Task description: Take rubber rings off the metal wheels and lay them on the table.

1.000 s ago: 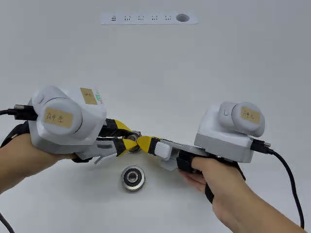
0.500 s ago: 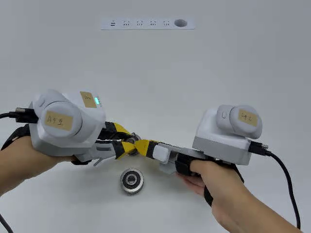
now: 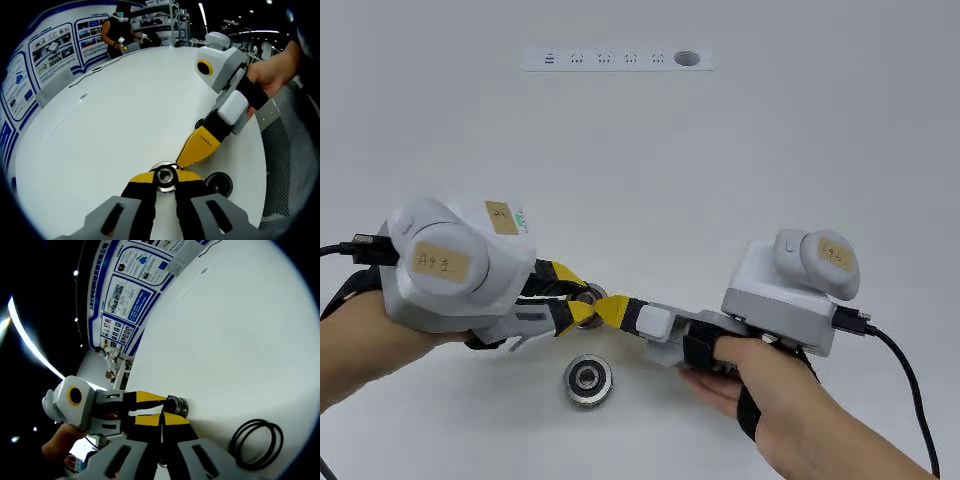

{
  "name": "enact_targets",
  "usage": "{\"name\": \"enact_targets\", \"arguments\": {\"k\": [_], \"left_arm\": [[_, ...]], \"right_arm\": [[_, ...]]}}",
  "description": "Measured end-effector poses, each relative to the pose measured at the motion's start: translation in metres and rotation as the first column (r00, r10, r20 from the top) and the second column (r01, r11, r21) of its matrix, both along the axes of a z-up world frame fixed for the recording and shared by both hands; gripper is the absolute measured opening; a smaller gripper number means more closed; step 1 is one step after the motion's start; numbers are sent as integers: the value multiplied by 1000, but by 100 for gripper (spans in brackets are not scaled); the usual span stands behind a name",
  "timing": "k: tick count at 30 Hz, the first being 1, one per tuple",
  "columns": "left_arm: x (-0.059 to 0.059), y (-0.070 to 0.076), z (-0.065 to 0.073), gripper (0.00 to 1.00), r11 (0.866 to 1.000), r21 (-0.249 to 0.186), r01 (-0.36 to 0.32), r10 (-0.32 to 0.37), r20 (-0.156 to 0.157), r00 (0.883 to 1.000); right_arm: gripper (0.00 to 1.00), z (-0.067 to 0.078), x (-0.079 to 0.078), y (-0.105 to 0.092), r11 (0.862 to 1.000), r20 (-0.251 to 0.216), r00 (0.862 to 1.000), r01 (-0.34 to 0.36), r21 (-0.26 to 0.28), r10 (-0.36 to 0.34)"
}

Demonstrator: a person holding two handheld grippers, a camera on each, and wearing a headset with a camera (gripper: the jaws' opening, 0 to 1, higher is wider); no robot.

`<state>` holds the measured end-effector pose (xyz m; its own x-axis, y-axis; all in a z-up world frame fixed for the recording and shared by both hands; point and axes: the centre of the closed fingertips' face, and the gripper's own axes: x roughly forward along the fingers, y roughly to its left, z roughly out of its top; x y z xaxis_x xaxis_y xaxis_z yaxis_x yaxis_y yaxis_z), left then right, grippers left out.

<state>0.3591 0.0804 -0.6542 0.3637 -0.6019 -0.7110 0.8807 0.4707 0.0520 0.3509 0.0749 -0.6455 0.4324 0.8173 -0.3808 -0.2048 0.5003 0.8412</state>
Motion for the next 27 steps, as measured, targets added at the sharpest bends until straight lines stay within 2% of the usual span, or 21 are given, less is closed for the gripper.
{"name": "enact_targets", "arguments": {"k": [4, 13, 27], "left_arm": [[0, 0, 0, 14, 1000, -2, -5, 5, 3, 1000], [0, 0, 1, 15, 1000, 26, 1, -2, 12, 1000], [-7, 14, 5, 18, 999, 31, -24, 23, 7, 1000]], "right_arm": [[1, -1, 0, 0, 1000, -6, 1000, 3, -8, -3], [1, -2, -1, 0, 1000, -7, 1000, 3, -18, -3], [2, 0, 1, 7, 1000, -3, 1000, 4, -14, -5]]}}
